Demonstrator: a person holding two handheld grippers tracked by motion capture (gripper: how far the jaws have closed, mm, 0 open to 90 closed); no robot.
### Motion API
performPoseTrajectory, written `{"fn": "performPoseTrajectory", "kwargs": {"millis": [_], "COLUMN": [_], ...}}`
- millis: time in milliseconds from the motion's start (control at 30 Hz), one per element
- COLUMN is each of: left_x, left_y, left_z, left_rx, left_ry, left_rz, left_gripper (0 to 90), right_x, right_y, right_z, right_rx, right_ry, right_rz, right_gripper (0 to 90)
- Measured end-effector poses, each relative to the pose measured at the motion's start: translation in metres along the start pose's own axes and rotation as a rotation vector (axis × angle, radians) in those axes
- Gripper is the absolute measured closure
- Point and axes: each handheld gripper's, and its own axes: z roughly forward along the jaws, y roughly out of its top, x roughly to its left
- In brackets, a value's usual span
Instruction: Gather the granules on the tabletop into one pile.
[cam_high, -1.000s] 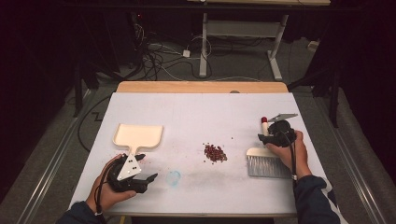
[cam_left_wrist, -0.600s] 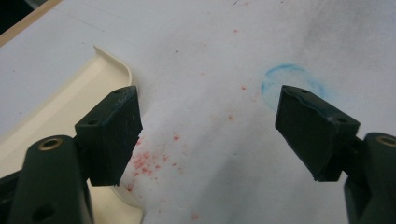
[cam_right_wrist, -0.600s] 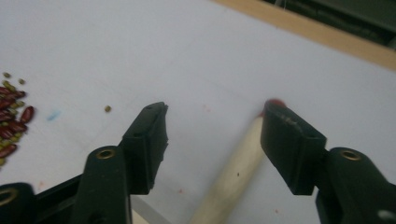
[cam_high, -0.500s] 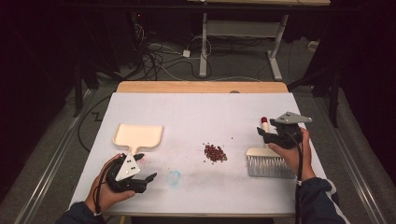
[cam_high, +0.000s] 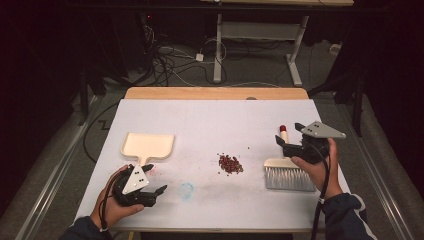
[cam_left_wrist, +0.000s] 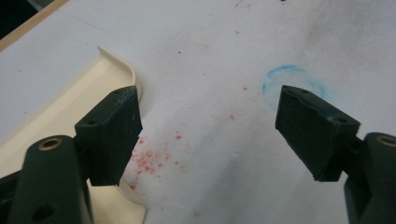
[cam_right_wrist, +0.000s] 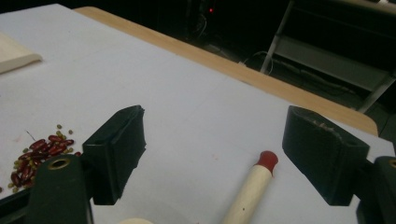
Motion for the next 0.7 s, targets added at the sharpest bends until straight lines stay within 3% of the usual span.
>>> {"fn": "performPoseTrajectory", "kwargs": {"millis": [267,700], "left_x": [0.0,-0.001], "left_y": [0.0,0.0], "left_z": [-0.001,-0.001], "left_rx": [-0.004,-0.004], "left_ry": [0.004,0.003], "left_rz": [0.0,0.003], "left_gripper": [21.9,21.9], "right_x": [0.013,0.028], "right_y": [0.001,-0.005], "right_z": [-0.01,-0.031], "right_rx": [-0.025,-0.068], "right_ry": [-0.022,0.011], "right_rz": [-0.046,-0.087], "right_gripper": [19.1,19.5]}}
